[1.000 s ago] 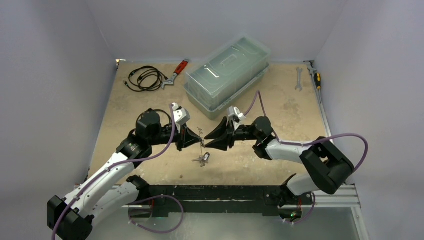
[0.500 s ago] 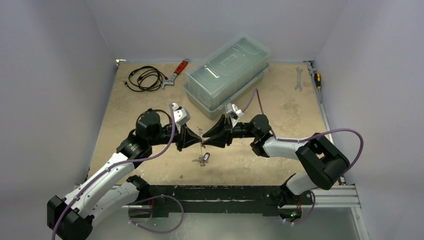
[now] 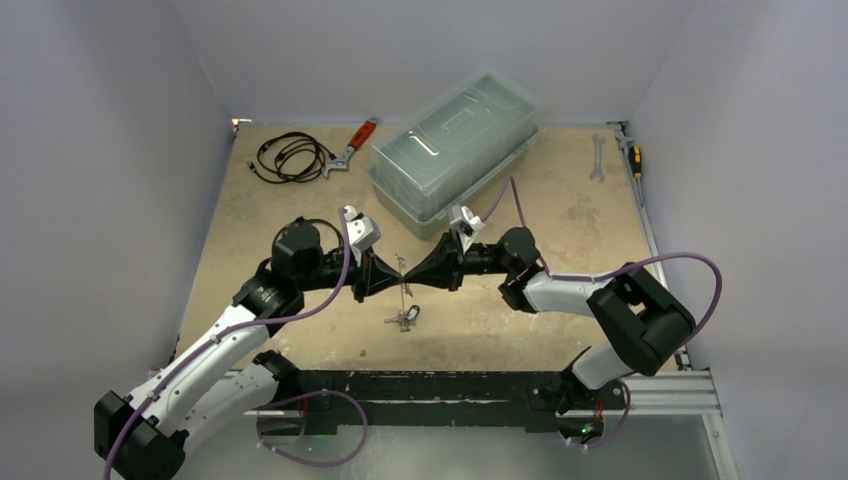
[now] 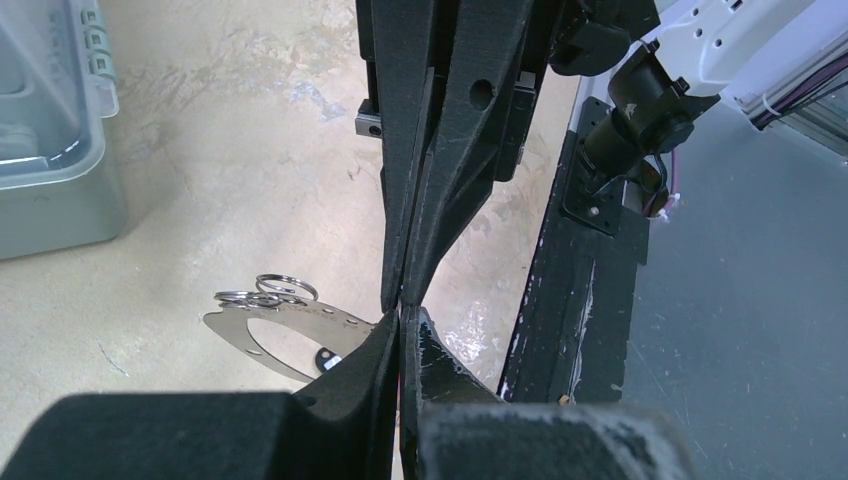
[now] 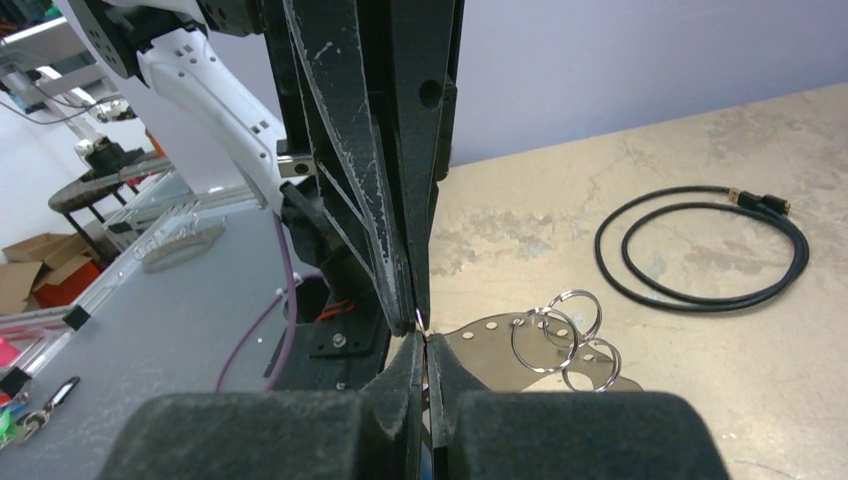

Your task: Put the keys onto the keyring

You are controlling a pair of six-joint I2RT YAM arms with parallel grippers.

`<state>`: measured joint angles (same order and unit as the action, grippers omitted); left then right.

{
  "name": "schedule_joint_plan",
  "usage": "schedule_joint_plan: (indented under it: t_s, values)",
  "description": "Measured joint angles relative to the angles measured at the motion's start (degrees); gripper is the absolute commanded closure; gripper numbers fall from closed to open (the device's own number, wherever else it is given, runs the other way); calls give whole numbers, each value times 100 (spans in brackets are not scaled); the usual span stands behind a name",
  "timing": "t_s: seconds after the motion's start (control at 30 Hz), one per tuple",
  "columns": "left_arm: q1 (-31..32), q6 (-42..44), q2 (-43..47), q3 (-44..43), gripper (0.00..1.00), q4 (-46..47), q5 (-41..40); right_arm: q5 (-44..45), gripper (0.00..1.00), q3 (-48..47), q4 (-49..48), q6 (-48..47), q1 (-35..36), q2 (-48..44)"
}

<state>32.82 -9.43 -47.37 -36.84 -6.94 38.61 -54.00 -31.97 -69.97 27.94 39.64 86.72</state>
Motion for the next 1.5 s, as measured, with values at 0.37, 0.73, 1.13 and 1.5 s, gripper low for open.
schedule_joint_plan:
  t_s: [0.37, 0.73, 1.13, 1.5]
  values:
    - [17, 0, 2, 0, 68, 7, -52, 114, 100, -52, 597, -219, -2, -188]
    - [22, 57, 518, 0, 47, -15, -573, 1552, 100, -887, 4238, -2068, 87, -1526]
    - [22, 372, 1327, 203, 44, 463, -839, 3694, 100, -1672, 6909, -3241, 1014, -1860]
    - [59, 1217, 612, -212, 51, 70, -616, 5077, 100, -2149, 7928, -3595, 1891, -2100]
